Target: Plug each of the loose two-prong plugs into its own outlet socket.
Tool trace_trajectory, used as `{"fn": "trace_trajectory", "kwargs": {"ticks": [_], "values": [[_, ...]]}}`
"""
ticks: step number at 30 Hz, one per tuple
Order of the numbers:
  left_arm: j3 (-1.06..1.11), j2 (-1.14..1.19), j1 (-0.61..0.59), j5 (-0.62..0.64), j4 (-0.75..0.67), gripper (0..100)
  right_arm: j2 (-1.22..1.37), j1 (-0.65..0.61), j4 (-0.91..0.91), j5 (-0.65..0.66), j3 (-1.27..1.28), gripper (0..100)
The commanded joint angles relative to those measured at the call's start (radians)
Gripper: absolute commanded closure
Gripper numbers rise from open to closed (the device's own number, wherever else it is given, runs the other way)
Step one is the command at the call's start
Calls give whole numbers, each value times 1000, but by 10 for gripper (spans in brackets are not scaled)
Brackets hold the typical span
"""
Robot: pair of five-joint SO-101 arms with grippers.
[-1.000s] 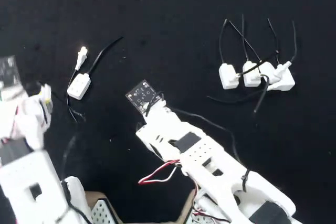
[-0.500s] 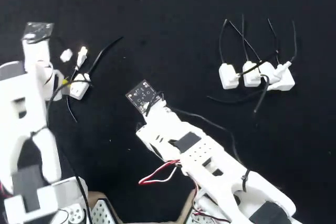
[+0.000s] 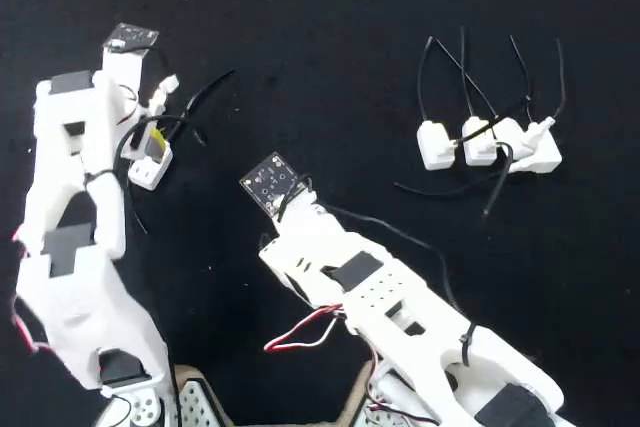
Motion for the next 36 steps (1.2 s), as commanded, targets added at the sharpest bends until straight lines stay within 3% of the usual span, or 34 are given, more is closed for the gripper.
{"fn": "trace_trajectory", "kwargs": {"ticks": [1, 9, 19, 22, 26, 28, 33, 36], "values": [[-160, 97, 19, -11, 9, 760, -36, -6, -29, 3, -1, 723], [-180, 193, 50, -83, 91, 762, -36, -6, -31, 3, -1, 723], [-179, 193, 62, -77, 101, 766, -36, -6, -31, 3, -1, 723], [-237, 173, 65, -75, 193, 798, -36, -6, -31, 3, -1, 723], [-303, 163, 88, -75, 301, 979, -36, -6, -31, 3, -1, 723], [-320, 157, 105, -75, 367, 945, -36, 5, -31, 3, -1, 723], [-421, 155, 139, -5, 569, 970, -42, 126, -32, -5, -15, 723], [-417, 110, 142, 86, 565, 971, -42, 198, -32, -6, -28, 723]]}}
